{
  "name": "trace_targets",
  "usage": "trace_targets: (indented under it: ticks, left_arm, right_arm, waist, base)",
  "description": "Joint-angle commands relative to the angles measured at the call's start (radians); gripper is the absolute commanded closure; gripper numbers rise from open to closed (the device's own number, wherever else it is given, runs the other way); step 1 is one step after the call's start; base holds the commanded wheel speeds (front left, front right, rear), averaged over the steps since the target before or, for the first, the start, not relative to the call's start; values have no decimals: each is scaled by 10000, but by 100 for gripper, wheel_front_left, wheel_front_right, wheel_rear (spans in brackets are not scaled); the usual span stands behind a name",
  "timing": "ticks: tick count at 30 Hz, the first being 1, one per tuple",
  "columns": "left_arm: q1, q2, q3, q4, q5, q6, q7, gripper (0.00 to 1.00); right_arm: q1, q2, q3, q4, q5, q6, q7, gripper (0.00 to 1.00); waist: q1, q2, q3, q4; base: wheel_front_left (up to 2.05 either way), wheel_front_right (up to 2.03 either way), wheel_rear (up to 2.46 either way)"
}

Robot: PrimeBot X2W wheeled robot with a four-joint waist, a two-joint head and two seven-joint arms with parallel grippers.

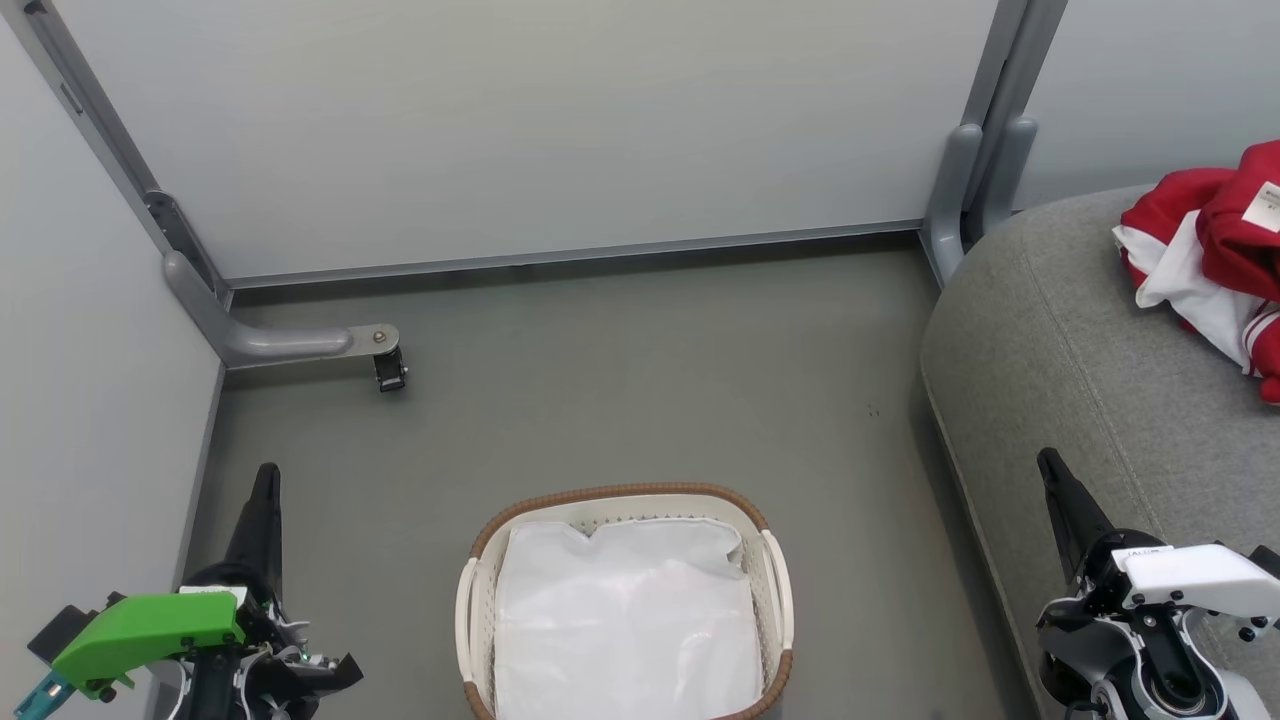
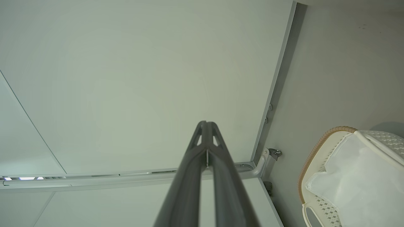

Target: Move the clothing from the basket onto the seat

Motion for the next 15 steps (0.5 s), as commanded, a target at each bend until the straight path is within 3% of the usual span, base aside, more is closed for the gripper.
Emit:
trace_targets:
  ticks: [1, 15]
  left_arm:
    - [-97, 9, 12, -13, -33, -47, 28, 100]
    - [-97, 9, 11, -13, -33, -47, 28, 100]
  right_arm:
    - [-41, -61, -17, -43, 41, -3, 28, 100]
    - [-41, -61, -17, -43, 41, -3, 28, 100]
  waist:
    - [0, 0, 0, 0]
    - [0, 0, 0, 0]
  base:
    - [0, 0, 0]
    - [0, 0, 0]
